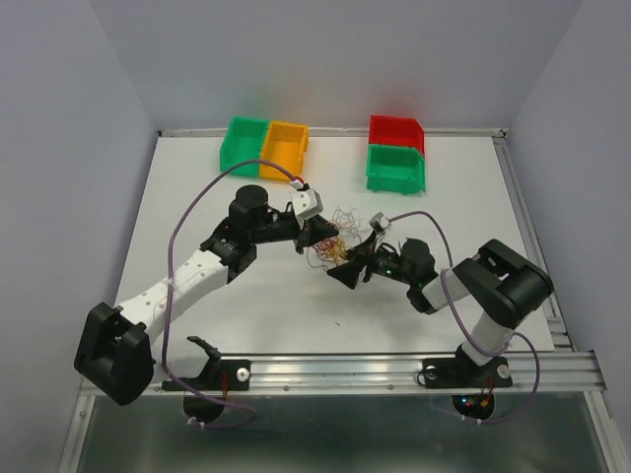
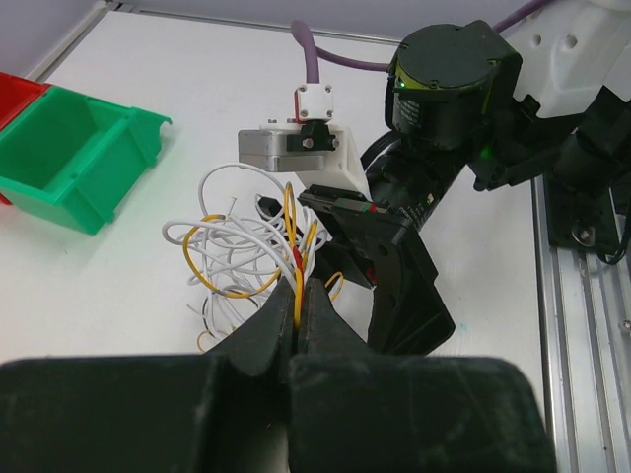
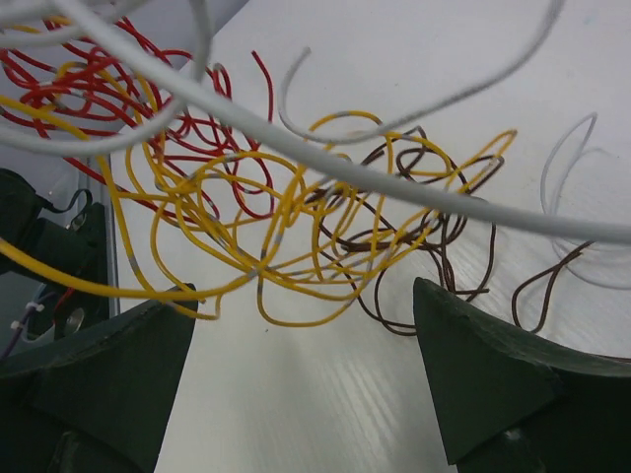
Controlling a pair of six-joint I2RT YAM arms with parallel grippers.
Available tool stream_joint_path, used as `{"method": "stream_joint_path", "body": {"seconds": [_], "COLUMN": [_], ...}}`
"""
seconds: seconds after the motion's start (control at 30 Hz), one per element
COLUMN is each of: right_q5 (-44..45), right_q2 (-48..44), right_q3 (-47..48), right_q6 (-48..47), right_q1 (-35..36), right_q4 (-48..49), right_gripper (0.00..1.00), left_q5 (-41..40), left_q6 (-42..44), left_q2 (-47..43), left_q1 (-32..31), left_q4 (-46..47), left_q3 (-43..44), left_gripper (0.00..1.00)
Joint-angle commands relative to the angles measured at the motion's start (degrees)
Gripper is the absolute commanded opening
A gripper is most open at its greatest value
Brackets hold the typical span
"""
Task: Untangle the cables
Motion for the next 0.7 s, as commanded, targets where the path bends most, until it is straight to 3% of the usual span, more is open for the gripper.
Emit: {"method": "stream_joint_path", "body": {"seconds": [0.0, 0.07, 0.17, 0.2, 0.23, 0.33, 0.43, 0.6, 0.63, 0.67], "right_q5": [4.8, 6.4, 8.3, 8.8, 10.2, 14.3, 20.5, 37.4, 44.2, 47.9], "right_q2": [-0.5, -0.7, -0.6, -0.6, -0.8, -3.3, -7.5, -15.8, -17.8, -21.7], "right_q3": [2.4, 3.2, 4.3, 4.4, 4.2, 1.8, -0.4, -2.7, -3.0, -2.9], "right_q6": [-2.7, -4.3, -5.4, -5.6, -5.6, -6.8, -8.3, -7.6, -7.4, -7.1], "right_q1": [2.1, 2.9, 3.7, 3.7, 3.7, 3.7, 3.7, 3.8, 3.7, 3.8], "right_q4": [31.1, 31.2, 31.3, 31.1, 31.1, 28.7, 22.1, 9.5, 3.2, -0.6], "right_gripper": [0.94, 0.90, 0.62, 0.48, 0.28, 0.12, 0.01, 0.01, 0.01, 0.01], "left_q5": [1.9, 1.9, 1.9, 1.7, 1.5, -5.6, -18.5, -43.6, -51.6, -54.3], "left_q6": [-1.2, -2.0, -3.1, -3.2, -3.4, -3.6, -4.7, -5.5, -5.5, -5.4], "left_q2": [0.9, 1.3, 1.8, 1.8, 1.7, -0.9, -6.1, -16.0, -16.7, -17.2], "left_q1": [-0.4, -0.6, -0.6, -0.6, -0.6, -0.3, 1.8, 4.9, 6.0, 6.7], "left_q4": [2.4, 2.5, 2.9, 2.9, 2.9, 3.3, 6.3, 15.0, 17.3, 18.4], "left_q3": [3.1, 3.3, 3.5, 3.5, 3.6, 3.5, 0.7, -5.1, -6.3, -6.8], "left_gripper": [0.00, 0.00, 0.00, 0.00, 0.00, 0.00, 0.00, 0.00, 0.00, 0.00]}}
